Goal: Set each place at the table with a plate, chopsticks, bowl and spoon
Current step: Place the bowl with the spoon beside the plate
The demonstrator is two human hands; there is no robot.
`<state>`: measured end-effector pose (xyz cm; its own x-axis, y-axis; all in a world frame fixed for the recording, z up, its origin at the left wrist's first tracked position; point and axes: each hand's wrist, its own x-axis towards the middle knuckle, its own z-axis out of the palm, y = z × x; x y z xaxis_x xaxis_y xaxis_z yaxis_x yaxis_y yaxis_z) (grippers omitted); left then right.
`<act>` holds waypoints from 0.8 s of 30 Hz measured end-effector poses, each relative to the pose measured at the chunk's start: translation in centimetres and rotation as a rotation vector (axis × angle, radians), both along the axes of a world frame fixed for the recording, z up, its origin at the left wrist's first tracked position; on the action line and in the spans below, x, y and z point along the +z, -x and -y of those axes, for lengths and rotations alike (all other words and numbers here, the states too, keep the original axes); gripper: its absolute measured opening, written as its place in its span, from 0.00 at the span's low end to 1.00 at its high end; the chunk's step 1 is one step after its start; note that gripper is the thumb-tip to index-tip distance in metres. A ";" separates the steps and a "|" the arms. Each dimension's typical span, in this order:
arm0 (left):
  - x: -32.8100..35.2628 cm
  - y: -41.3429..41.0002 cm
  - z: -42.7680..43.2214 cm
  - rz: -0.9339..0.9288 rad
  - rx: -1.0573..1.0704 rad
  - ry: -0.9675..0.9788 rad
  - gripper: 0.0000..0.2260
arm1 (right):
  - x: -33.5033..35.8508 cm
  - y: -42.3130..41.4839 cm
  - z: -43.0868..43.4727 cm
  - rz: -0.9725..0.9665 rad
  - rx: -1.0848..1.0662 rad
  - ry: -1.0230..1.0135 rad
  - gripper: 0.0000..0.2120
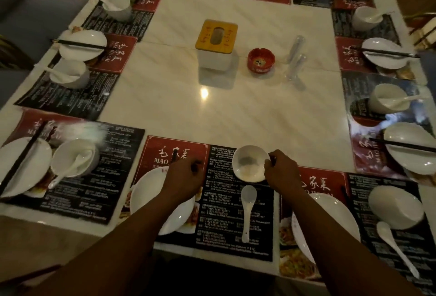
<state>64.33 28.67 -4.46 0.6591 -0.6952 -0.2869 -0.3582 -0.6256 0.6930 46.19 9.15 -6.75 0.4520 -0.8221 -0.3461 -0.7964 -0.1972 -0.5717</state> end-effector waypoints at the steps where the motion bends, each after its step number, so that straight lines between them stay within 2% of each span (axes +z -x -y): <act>1: 0.0 0.2 0.0 -0.023 0.019 0.012 0.05 | 0.1 -0.1 0.1 -0.001 0.014 -0.002 0.10; 7: -0.1 1.1 0.1 -0.223 0.057 0.068 0.12 | 1.0 -0.9 -1.6 0.011 0.096 0.012 0.11; 14: 0.1 1.8 -1.4 -0.314 0.098 0.109 0.12 | 0.7 -1.2 -7.2 0.069 0.098 -0.050 0.09; 24: -0.4 2.3 -2.7 -0.367 0.090 0.048 0.22 | 0.1 -0.6 -9.3 0.072 0.035 -0.042 0.10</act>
